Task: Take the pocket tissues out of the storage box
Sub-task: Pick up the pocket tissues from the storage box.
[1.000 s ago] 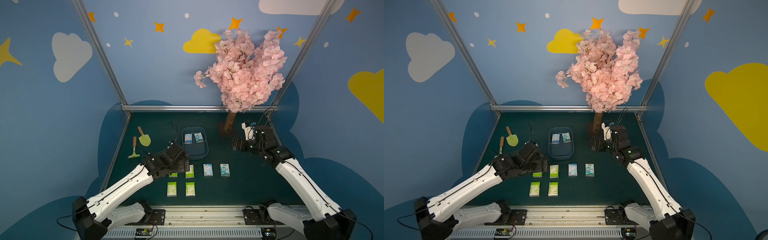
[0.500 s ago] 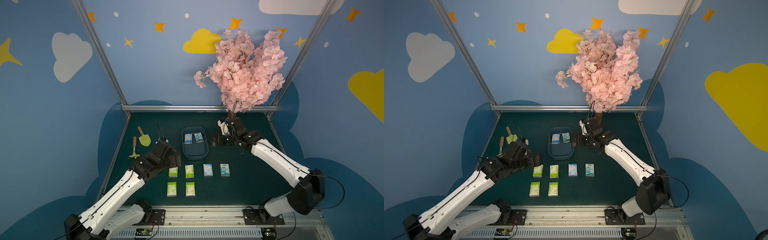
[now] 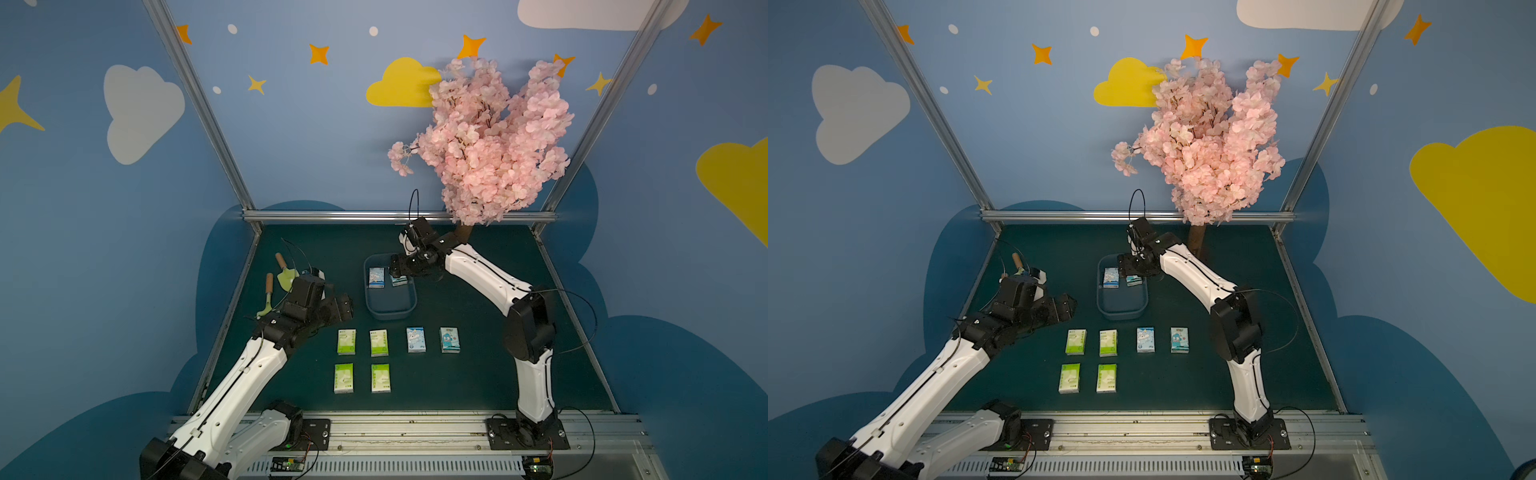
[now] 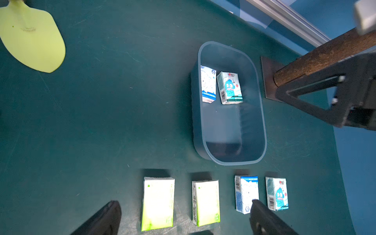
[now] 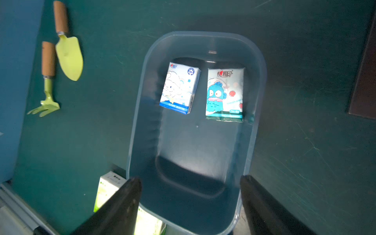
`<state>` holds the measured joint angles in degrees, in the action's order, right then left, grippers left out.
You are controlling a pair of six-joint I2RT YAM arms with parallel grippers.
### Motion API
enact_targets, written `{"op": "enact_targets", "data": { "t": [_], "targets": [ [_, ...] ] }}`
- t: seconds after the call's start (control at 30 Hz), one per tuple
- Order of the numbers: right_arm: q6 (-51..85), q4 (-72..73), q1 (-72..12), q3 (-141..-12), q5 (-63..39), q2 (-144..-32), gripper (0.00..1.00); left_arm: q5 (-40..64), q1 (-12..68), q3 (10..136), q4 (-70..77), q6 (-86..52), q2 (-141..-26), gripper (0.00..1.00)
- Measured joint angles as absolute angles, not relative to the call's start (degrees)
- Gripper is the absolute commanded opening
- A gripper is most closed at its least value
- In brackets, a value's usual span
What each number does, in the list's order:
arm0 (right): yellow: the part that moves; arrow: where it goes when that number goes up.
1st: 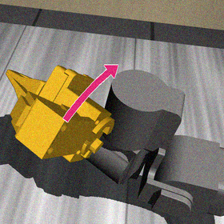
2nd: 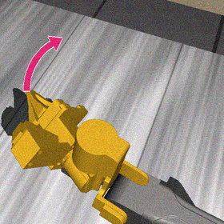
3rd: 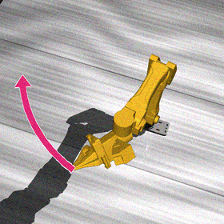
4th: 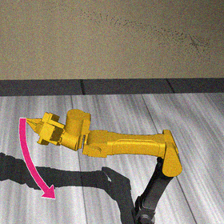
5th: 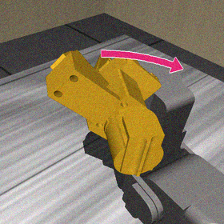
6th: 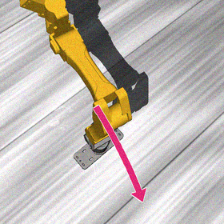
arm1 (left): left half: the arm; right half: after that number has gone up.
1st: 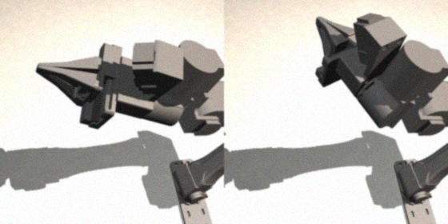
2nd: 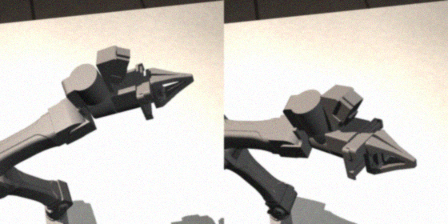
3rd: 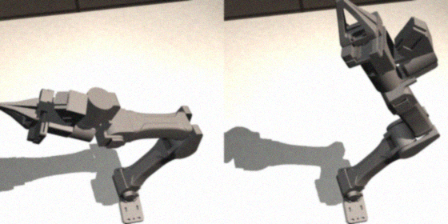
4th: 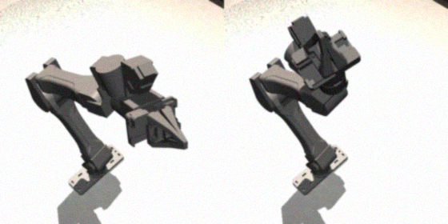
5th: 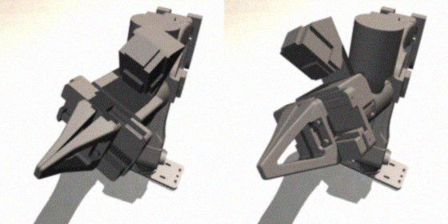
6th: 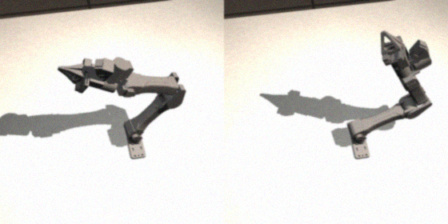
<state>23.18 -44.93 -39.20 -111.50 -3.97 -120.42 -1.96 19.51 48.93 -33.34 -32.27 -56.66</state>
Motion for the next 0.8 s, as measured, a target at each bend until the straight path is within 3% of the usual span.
{"op": "enact_targets", "data": {
  "t": [0.37,0.67,0.8],
  "targets": [
    [20.53,-50.61,-39.40,-124.29,0.03,-133.19,0.61,0.30,18.00,45.56,-31.97,-31.44,-56.42,1.00],
    [15.99,-51.40,-39.88,-131.26,6.04,-139.81,0.62,0.30,17.34,45.30,-31.99,-31.31,-56.14,1.00],
    [14.79,-51.55,-39.86,-133.05,7.79,-141.58,0.67,0.45,17.26,45.30,-31.94,-31.31,-56.53,1.00]
  ]
}}
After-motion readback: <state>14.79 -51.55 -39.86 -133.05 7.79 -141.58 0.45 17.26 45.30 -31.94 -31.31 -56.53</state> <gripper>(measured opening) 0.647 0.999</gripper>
